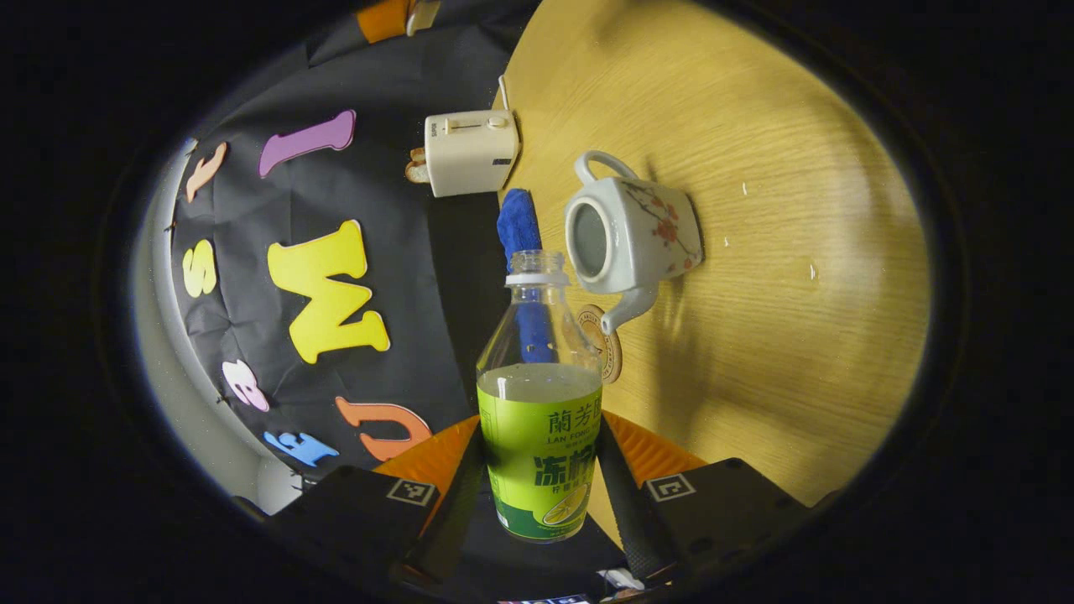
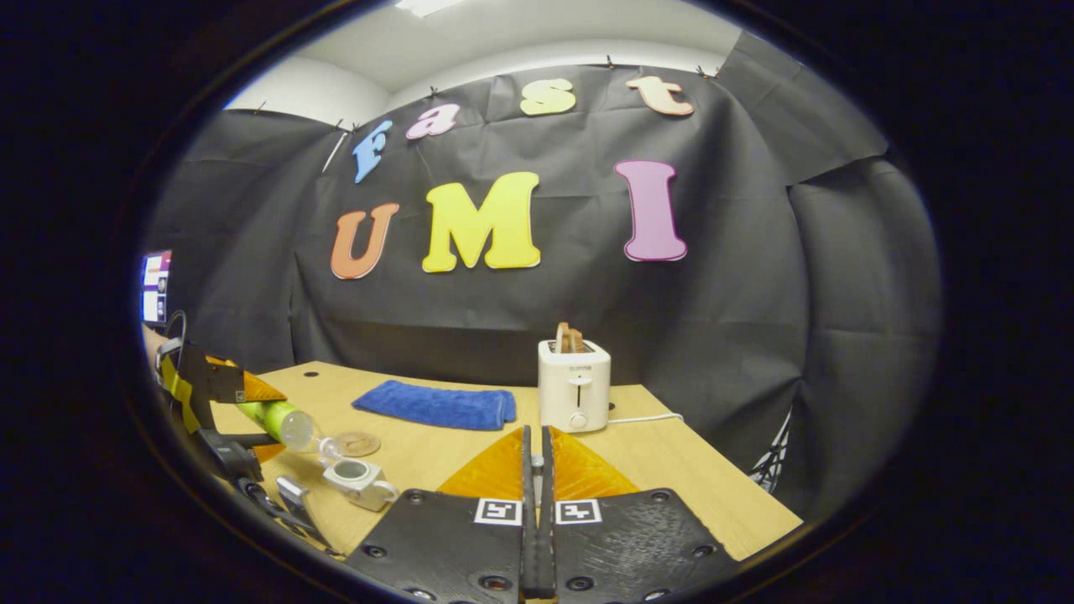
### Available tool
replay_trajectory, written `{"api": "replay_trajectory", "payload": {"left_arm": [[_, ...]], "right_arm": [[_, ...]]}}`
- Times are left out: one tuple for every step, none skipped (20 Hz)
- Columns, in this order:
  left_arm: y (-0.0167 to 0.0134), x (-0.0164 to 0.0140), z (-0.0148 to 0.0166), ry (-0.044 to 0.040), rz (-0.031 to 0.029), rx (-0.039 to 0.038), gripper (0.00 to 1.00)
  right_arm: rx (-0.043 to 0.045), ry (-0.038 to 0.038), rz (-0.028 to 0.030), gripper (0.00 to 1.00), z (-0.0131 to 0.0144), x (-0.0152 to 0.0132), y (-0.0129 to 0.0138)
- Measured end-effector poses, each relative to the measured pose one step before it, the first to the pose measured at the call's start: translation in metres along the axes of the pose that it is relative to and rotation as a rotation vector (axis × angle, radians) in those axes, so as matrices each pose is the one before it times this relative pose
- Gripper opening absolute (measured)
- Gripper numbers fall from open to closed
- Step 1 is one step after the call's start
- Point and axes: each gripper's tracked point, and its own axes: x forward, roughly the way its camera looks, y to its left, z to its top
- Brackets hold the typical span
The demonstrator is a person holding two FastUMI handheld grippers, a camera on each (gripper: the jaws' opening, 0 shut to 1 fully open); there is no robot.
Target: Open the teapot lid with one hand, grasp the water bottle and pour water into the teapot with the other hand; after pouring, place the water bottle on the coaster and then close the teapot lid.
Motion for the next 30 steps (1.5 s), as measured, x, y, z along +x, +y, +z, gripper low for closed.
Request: {"api": "replay_trajectory", "payload": {"left_arm": [[0.00152, -0.00158, 0.00044, 0.00314, 0.00008, 0.02802, 0.76], [0.00215, 0.00028, 0.00014, 0.00428, 0.00146, 0.02356, 0.76], [0.00169, -0.00063, -0.00059, 0.00595, -0.00001, 0.0194, 0.76], [0.00149, -0.00125, -0.00193, 0.01021, -0.00063, 0.01443, 0.76], [0.00372, -0.0015, 0.00096, 0.00494, 0.0033, 0.01468, 0.75], [0.00286, 0.00057, 0.00196, 0.00247, 0.00309, 0.01248, 0.76], [0.00237, -0.00024, 0.00157, 0.00515, 0.00077, 0.0094, 0.76], [0.0017, -0.00074, 0.00101, 0.00709, 0.00164, 0.01159, 0.76], [0.00161, -0.00082, 0.00224, 0.00098, 0.00159, 0.0144, 0.76], [-0.00019, 0.00047, 0.00092, 0.00558, -0.00139, 0.01521, 0.76], [-0.00023, -0.00064, 0.00103, 0.00449, -0.00122, 0.01421, 0.76], [0.00065, 0.00044, 0.00062, 0.00608, 0.001, 0.01418, 0.76], [0.00219, 0.00018, 0.0015, 0.00476, 0.00509, 0.01385, 0.76], [0.00008, 0.00014, 0.00006, 0.00794, -0.00584, 0.01077, 0.76], [0.00148, 0.001, -0.00064, 0.00512, -0.00207, 0.01061, 0.76], [0.00173, 0.00043, -0.00027, 0.0063, 0.00208, 0.01095, 0.76], [0.00196, -0.00045, -0.00155, 0.0066, 0.00027, 0.01103, 0.76], [0.00137, 0.00003, -0.00089, 0.0048, 0.00009, 0.01175, 0.76], [0.00102, 0.00021, 0.00062, 0.00324, 0.00112, 0.0112, 0.76], [0.00154, -0.00032, -0.00125, 0.00463, -0.00023, 0.01021, 0.76], [0.00022, 0.00034, 0.0002, 0.00548, -0.00056, 0.01009, 0.76], [0.00205, -0.00109, 0.00029, 0.00067, 0.00375, 0.01065, 0.76], [0.00077, -0.00061, 0.00082, 0.00273, 0.0006, 0.00746, 0.76], [-0.00039, 0.00096, -0.00015, 0.00492, -0.00245, 0.00816, 0.76], [0.00121, -0.00101, 0.00026, 0.00187, 0.00362, 0.01621, 0.76], [0.0032, -0.00148, 0.00054, 0.00365, 0.00619, 0.01736, 0.76], [0.00108, -0.00151, 0.00086, 0.00076, 0.00132, 0.01142, 0.76], [0.00028, -0.00029, 0.00262, -0.00455, -0.00094, 0.00843, 0.76], [0.00072, -0.0001, 0.00181, -0.00327, 0.00153, 0.00743, 0.76], [0.0013, -0.00103, 0.00167, -0.00164, 0.00338, 0.00847, 0.76]], "right_arm": [[0.00267, 0.00233, -0.00421, 0.0, -0.00018, -0.00009, -0.0015], [0.0036, 0.00056, -0.00208, 0.0, 0.00041, 0.00006, -0.00125], [0.00208, -0.00064, -0.00061, 0.0, 0.0005, -0.00043, -0.00085], [-0.00023, -0.00246, -0.00059, 0.0, 0.00133, -0.00076, 0.00017], [-0.00307, -0.00296, -0.00169, 0.0, 0.0011, -0.00042, -0.00012], [-0.00174, -0.00275, -0.00247, 0.0, 0.00175, -0.00051, -0.00034], [-0.00032, -0.00183, 0.0014, 0.0, 0.00044, -0.00066, -0.00028], [0.00076, -0.00111, 0.00309, 0.0, 0.00094, -0.00048, 0.00087], [0.00159, -0.00091, 0.00112, 0.0, 0.00011, -0.00093, -0.00003], [0.00097, 0.00126, 0.00239, 0.0, 0.00022, 0.00025, 0.00068], [0.00037, 0.00124, 0.004, 0.0, -0.00136, -0.00017, 0.00096], [0.00205, 0.00427, 0.00308, 0.0, -0.00058, 0.00032, 0.00111], [0.0035, 0.00221, 0.00336, 0.0, -0.00089, 0.00007, 0.00028], [0.00236, 0.00195, 0.00315, 0.0, -0.0002, 0.00042, 0.00024], [0.00043, 0.00081, 0.00067, 0.0, -0.00031, 0.0, 0.00023], [-0.00082, -0.00183, -0.00174, 0.0, 0.00066, -0.00041, -0.00118], [-0.00028, -0.00082, -0.00121, 0.0, -0.00018, 0.0001, -0.00099], [0.00313, -0.00003, -0.0014, 0.0, 0.00067, 0.00001, -0.00151], [0.00326, 0.00058, -0.00022, 0.0, 0.00009, -0.00041, -0.00018], [0.0033, -0.00102, -0.00096, 0.0, 0.00102, -0.00006, -0.00131], [0.00089, -0.00074, 0.00015, 0.0, -0.00023, 0.00029, -0.00088], [0.00021, -0.0012, -0.00054, 0.0, 0.00085, -0.00025, -0.00054], [0.00659, -0.00052, -0.00115, 0.0, -0.00069, 0.00036, -0.00262], [0.00974, 0.00454, 0.00261, 0.0, -0.00056, 0.00085, -0.00054], [0.00596, 0.00673, 0.00294, 0.0, -0.00312, 0.00047, 0.0004], [0.0015, 0.00518, -0.00122, 0.0, -0.00092, 0.00091, -0.00075], [-0.00188, 0.00398, -0.00087, 0.0, -0.00131, 0.00045, -0.0011], [-0.00194, -0.00003, -0.00108, 0.0, 0.00059, -0.00042, -0.00048], [-0.0006, -0.00237, -0.00088, 0.0, 0.00067, -0.00005, -0.0005], [-0.00007, -0.00158, 0.00174, 0.0, 0.00145, 0.00041, 0.00131]]}}
